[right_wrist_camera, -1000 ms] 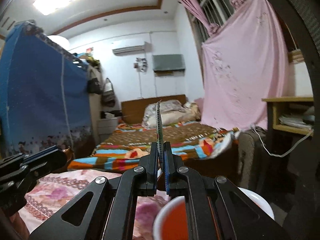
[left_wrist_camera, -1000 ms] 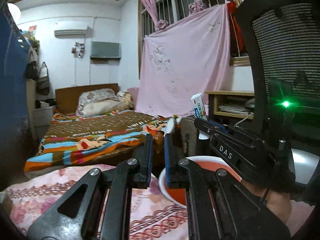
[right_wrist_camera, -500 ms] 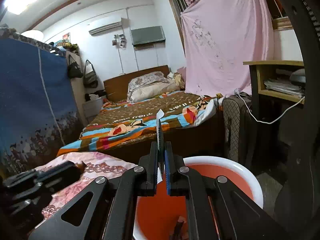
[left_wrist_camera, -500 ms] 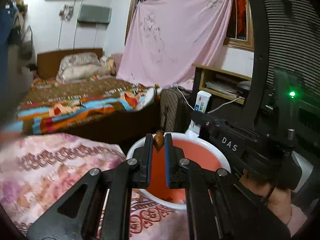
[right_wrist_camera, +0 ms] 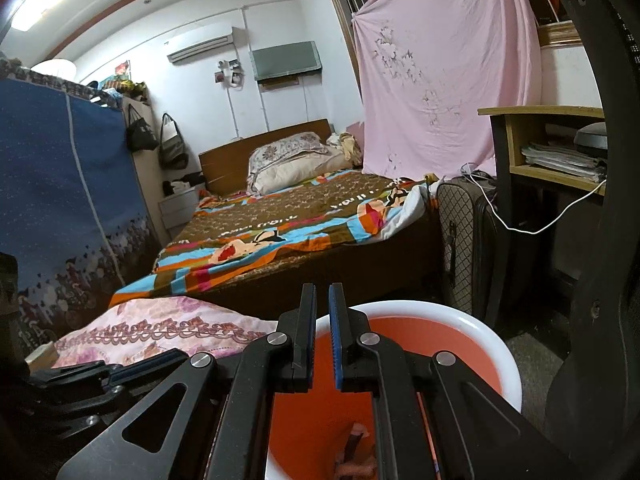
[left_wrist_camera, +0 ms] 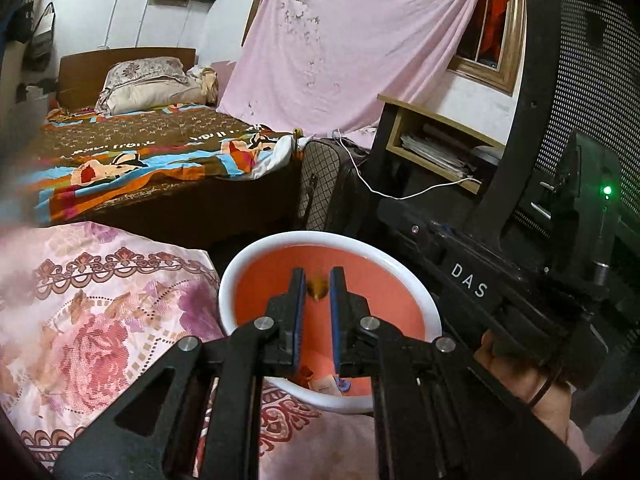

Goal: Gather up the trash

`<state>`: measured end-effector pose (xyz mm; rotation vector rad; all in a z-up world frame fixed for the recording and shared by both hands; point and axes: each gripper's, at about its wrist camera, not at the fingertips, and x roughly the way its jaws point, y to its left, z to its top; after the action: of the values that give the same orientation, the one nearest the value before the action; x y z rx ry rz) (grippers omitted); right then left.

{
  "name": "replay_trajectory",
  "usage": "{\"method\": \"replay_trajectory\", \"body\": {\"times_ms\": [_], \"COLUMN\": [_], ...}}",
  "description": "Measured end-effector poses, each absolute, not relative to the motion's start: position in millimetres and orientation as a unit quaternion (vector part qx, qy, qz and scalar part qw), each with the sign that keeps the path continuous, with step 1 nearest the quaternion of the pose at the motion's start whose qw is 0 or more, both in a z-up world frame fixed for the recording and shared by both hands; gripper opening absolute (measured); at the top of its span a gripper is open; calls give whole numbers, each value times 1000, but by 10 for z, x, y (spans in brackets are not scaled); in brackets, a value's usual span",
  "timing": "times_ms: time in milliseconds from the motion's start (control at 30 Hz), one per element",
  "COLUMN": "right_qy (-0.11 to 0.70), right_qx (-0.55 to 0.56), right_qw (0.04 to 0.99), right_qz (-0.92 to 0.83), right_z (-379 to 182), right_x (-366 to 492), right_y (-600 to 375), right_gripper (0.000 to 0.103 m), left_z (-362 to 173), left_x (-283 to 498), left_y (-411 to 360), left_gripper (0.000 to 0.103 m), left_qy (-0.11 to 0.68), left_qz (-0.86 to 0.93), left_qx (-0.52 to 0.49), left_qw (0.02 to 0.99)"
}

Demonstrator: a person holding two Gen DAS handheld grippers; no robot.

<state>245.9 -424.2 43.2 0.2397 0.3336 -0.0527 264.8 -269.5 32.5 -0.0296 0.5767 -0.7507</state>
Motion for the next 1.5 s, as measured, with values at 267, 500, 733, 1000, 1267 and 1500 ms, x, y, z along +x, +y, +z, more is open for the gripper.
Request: {"method": "replay_trajectory", "body": {"times_ms": [267,500,733,1000,1267,1500], "right_qy": [166,166,162,143,121,96], "right_qx": [118,117,99,78,54,51], "right_qw": [979,979,982,987,991,994], "right_qz": [-26,-21,-8,9,18,32], "right_z": [429,433,478,548,602,658], "right_x": [2472,2478,2453,2377,2283,2188], "right_y": [-4262,-4230,-4039,-3807,-3601,-3493], "right_gripper": [6,6,9,27,45,71], "left_z": [366,431,480,524,608,626], "left_x": [2653,2646,2558,2442,2312,2176], "left_y": [-2629,-2423,-2120,-1754,-1508,-1324], "left_gripper": [9,26,42,58,70,88], "left_qy": [274,263,241,221,198,175], "left_qz": [-345,-302,-247,-192,-158,-123], "left_qx": [-18,-29,-35,-55,-61,-60], "left_qw": [898,916,938,955,965,975]}}
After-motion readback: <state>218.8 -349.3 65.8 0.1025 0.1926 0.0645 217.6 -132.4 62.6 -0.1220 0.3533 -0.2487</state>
